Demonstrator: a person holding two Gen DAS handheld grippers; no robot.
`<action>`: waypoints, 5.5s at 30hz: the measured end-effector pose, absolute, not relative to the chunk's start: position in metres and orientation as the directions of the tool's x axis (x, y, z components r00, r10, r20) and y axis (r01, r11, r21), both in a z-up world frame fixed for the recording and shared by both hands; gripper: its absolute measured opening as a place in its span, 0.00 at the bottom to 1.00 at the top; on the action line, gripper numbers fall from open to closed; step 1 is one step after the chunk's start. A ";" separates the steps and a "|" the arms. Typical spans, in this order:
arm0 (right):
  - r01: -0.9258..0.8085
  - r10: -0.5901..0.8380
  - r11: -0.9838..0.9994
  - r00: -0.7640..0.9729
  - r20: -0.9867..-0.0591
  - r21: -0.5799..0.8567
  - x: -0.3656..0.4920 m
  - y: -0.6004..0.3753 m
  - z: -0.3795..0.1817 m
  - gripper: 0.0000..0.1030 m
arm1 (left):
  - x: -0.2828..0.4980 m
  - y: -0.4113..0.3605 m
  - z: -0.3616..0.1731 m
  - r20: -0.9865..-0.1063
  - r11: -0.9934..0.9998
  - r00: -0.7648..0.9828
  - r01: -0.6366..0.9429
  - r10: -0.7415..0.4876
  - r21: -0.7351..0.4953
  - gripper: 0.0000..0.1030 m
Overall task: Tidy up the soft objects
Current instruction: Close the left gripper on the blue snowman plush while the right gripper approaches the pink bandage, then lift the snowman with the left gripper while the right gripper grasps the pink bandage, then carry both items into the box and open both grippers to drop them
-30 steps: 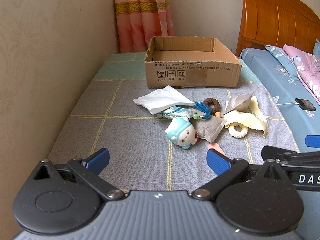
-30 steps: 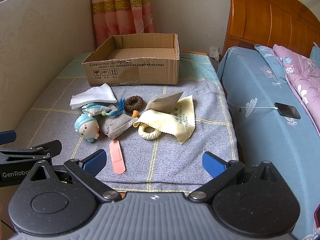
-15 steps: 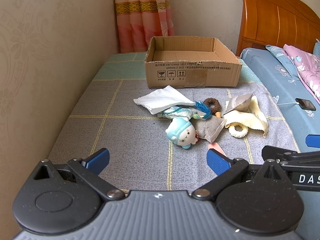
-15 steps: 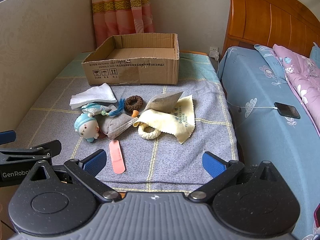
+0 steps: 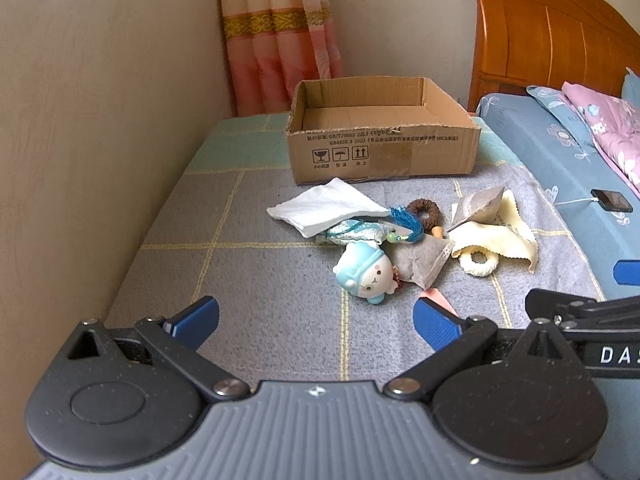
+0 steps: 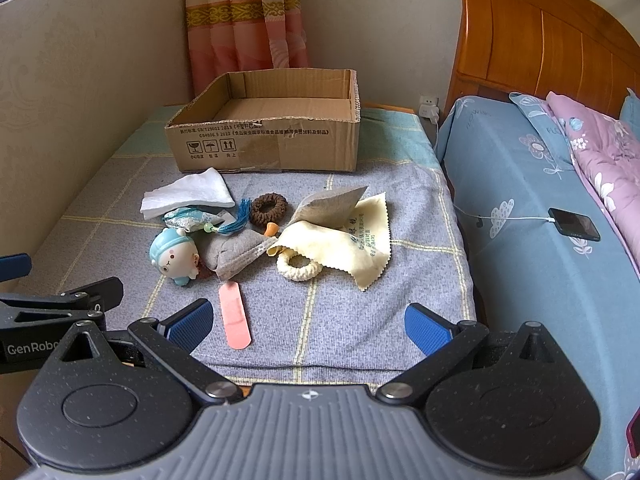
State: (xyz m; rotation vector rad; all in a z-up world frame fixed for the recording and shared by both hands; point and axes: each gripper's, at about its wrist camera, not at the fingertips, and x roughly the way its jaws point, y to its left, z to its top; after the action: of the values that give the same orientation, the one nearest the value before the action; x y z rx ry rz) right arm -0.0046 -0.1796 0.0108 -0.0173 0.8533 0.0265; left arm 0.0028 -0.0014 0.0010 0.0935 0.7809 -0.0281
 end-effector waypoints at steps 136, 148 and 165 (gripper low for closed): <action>-0.429 0.217 0.894 0.665 -0.715 -0.128 0.045 -0.153 0.000 0.21 | 0.076 0.037 0.010 -0.619 0.908 0.702 0.416 -0.351 -0.044 0.50; -0.408 0.227 0.902 0.729 -0.646 -0.143 0.105 -0.167 0.034 0.21 | 0.172 0.003 0.053 -0.573 0.881 0.738 0.469 -0.357 0.055 0.50; -0.360 0.200 0.922 0.758 -0.621 -0.143 0.177 -0.188 0.042 0.21 | 0.345 -0.027 0.023 -0.653 0.925 0.723 0.369 -0.225 0.090 0.94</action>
State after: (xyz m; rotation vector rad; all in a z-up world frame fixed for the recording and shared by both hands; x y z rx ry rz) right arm 0.1773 -0.1878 0.0424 -0.2621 0.6424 0.3088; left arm 0.3448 -0.0270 0.0233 0.2204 0.6884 -0.3304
